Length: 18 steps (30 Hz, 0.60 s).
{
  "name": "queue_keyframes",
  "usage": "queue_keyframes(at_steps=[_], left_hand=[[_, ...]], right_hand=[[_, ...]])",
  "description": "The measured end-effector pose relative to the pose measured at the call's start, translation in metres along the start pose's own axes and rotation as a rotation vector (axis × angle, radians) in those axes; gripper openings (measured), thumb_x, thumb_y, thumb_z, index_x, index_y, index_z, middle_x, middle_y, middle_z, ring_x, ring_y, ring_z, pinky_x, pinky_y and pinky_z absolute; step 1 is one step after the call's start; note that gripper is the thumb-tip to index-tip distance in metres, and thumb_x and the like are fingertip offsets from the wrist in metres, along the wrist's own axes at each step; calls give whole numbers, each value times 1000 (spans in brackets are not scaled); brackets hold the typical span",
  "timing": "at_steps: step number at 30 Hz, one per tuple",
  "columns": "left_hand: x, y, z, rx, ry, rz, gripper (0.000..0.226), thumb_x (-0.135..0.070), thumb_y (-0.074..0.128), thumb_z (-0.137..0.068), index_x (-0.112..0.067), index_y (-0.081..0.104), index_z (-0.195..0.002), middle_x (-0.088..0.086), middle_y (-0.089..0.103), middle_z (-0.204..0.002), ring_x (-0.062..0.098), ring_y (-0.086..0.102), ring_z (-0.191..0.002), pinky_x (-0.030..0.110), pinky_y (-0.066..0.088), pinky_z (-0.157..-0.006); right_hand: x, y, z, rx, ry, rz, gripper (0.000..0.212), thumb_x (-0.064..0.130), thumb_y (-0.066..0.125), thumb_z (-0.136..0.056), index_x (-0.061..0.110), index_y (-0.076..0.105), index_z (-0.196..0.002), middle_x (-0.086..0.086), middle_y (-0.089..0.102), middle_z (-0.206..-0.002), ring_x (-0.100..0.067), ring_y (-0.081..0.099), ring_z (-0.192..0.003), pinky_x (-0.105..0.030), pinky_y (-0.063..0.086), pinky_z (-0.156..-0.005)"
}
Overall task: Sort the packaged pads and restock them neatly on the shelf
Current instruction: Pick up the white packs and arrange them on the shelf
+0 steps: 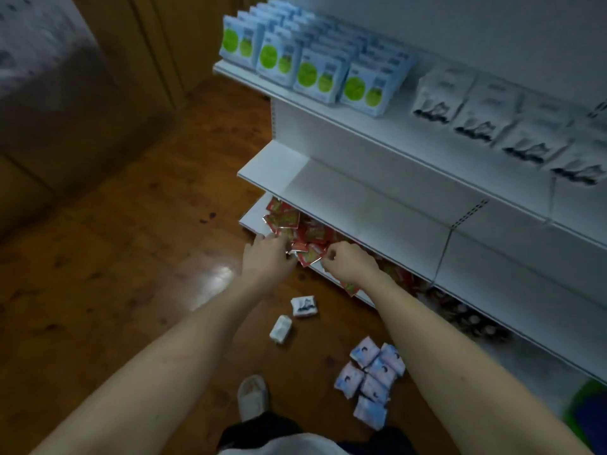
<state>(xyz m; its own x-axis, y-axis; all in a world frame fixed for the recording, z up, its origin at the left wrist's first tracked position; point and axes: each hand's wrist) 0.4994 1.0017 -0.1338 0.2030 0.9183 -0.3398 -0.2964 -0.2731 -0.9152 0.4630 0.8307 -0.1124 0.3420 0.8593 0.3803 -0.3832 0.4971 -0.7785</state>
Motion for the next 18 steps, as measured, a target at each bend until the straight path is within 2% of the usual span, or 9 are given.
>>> queue_keyframes(at_steps=[2,5,9,13,16,18], left_hand=[[32,8,4,59,-21,16,27,-36,51,-88,-23,61,-110,2,61,-114,26,50,-113,44,45,-92],[66,19,2,131,-61,12,28,-35,51,-88,-23,60,-111,3,61,-115,25,49,-115,44,45,-92],[96,39,-9,223,-122,23,28,-39,54,-91,-23,57,-114,5,59,-118,26,47,-118,44,45,-93],[120,81,-18,343,-194,-4,35,-41,56,-91,-23,54,-121,6,58,-125,27,48,-120,45,46,-95],[133,125,-30,431,-275,15,42,-41,56,-91,-23,48,-129,7,58,-125,28,48,-120,45,48,-92],[144,166,-41,486,-334,67,43,-39,57,-91,-22,47,-129,8,56,-124,29,48,-119,43,49,-90]], right_hand=[[15,24,-8,48,30,13,18,37,55,-92,20,61,-89,-2,63,-90,-26,59,-82,-32,44,-69],[24,49,-18,89,73,34,16,36,56,-93,20,59,-90,1,58,-85,-22,57,-82,-29,38,-63],[21,74,-40,136,114,22,16,32,55,-94,21,56,-84,-1,59,-82,-25,60,-83,-33,45,-70],[5,110,-63,257,160,38,21,29,54,-92,28,44,-74,-2,52,-85,-25,51,-82,-35,42,-72],[-15,144,-93,357,194,56,11,32,54,-94,21,52,-92,-6,58,-99,-27,55,-92,-36,45,-78],[-31,171,-124,402,201,64,22,32,55,-95,15,55,-109,-9,60,-111,-29,58,-104,-39,48,-87]])
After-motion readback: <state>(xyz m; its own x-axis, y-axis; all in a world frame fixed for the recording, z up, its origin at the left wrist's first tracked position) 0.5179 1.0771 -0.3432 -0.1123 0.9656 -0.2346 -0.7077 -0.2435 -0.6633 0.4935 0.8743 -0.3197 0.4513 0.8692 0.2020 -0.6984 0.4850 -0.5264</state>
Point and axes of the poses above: each hand's wrist, its own z-axis away from the middle knuckle, its own y-axis out of the palm, x = y × z
